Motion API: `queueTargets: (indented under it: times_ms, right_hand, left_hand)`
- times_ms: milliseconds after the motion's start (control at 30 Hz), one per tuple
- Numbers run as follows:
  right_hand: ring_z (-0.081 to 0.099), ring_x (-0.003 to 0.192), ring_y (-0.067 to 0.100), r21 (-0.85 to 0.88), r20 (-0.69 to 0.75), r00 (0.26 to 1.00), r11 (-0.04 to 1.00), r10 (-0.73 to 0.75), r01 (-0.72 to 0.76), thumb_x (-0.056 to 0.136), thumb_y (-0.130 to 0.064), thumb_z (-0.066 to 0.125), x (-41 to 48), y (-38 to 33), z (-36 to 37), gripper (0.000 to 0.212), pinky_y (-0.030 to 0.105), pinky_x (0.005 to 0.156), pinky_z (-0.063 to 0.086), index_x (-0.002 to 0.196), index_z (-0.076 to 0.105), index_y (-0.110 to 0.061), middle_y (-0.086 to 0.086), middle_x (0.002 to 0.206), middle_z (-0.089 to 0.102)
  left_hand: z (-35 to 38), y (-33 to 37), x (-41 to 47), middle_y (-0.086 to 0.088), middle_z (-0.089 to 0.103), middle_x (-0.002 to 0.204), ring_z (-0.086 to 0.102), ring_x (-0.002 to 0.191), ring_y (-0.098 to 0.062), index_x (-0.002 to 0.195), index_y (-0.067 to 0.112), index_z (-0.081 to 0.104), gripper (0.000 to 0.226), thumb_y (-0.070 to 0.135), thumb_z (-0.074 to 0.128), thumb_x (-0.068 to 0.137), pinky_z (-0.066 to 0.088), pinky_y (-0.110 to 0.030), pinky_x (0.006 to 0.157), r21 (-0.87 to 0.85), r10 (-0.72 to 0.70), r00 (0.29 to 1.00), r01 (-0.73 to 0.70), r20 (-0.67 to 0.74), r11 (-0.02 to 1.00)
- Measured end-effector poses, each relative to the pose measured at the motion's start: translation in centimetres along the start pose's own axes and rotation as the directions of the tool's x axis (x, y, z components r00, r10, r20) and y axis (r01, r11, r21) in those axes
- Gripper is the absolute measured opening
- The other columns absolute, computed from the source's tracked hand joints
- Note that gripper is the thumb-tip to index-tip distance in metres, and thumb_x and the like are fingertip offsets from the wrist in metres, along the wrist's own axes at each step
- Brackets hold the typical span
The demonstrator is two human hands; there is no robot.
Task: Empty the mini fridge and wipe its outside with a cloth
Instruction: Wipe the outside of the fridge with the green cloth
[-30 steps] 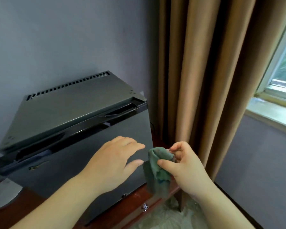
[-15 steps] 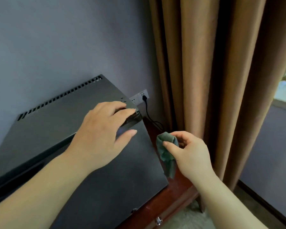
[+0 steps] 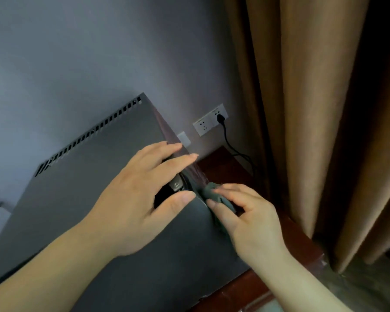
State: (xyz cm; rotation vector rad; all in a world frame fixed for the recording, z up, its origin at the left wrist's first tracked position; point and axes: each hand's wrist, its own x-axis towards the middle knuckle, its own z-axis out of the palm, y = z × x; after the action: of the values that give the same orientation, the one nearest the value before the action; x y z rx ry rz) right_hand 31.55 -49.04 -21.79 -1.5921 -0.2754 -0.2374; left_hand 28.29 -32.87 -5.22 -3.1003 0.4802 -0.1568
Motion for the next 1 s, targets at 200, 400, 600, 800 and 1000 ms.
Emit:
queueTargets:
  times_ms: [200, 400, 600, 800, 1000]
  right_hand:
    - [0.050, 0.130, 0.004, 0.076, 0.151, 0.988, 0.997, 0.018, -0.030, 0.092, -0.053, 0.055, -0.7, 0.4, 0.8, 0.024, 0.013, 0.107, 0.033, 0.111, 0.070, -0.049, -0.030, 0.125, 0.062]
    - [0.047, 0.136, 0.001, 0.213, 0.249, 0.968, 0.973, 0.034, -0.089, 0.097, -0.051, 0.044, -1.4, 0.3, 0.4, 0.041, 0.017, 0.110, 0.035, 0.126, 0.069, -0.034, -0.026, 0.139, 0.055]
    - [0.054, 0.130, 0.002, 0.235, 0.147, 0.988, 0.972, -0.051, 0.015, 0.096, -0.036, 0.060, -1.1, -1.7, 0.8, 0.029, 0.015, 0.107, 0.039, 0.124, 0.068, -0.035, -0.024, 0.132, 0.062]
    - [0.059, 0.121, -0.002, 0.269, 0.136, 0.986, 0.954, 0.096, -0.130, 0.093, -0.037, 0.067, -1.8, 0.0, 0.5, 0.019, 0.023, 0.105, 0.045, 0.110, 0.076, -0.036, -0.026, 0.120, 0.068]
    - [0.058, 0.121, -0.005, 0.291, 0.185, 0.983, 0.954, 0.013, -0.068, 0.091, -0.034, 0.064, 0.0, -2.4, 0.5, 0.024, 0.013, 0.103, 0.043, 0.113, 0.072, -0.039, -0.026, 0.120, 0.069]
  left_hand:
    - [0.0, -0.1, 0.0, 0.020, 0.031, 0.157, 0.018, 0.151, -0.006, 0.151, 0.042, 0.037, 0.057, 0.064, 0.034, 0.099, 0.022, -0.027, 0.115, -0.005, -0.005, 1.000, 0.005, 0.012, 1.000]
    - [0.2, -0.1, 0.1, 0.020, 0.034, 0.156, 0.021, 0.150, -0.006, 0.152, 0.036, 0.039, 0.060, 0.063, 0.038, 0.098, 0.025, -0.025, 0.117, -0.023, -0.016, 1.000, 0.016, -0.013, 1.000]
    - [0.3, -0.1, 0.1, 0.018, 0.035, 0.157, 0.024, 0.149, -0.007, 0.153, 0.031, 0.039, 0.062, 0.062, 0.036, 0.099, 0.025, -0.025, 0.119, -0.034, -0.026, 0.999, 0.025, -0.029, 0.999]
    - [0.2, 0.1, 0.0, 0.018, 0.034, 0.157, 0.024, 0.150, -0.008, 0.153, 0.031, 0.039, 0.062, 0.061, 0.036, 0.099, 0.026, -0.030, 0.118, -0.044, -0.044, 0.999, 0.043, -0.028, 0.998]
    - [0.3, 0.1, 0.0, 0.017, 0.034, 0.158, 0.024, 0.150, -0.007, 0.153, 0.029, 0.039, 0.063, 0.062, 0.035, 0.099, 0.027, -0.034, 0.119, -0.035, -0.042, 0.999, 0.041, -0.030, 0.999]
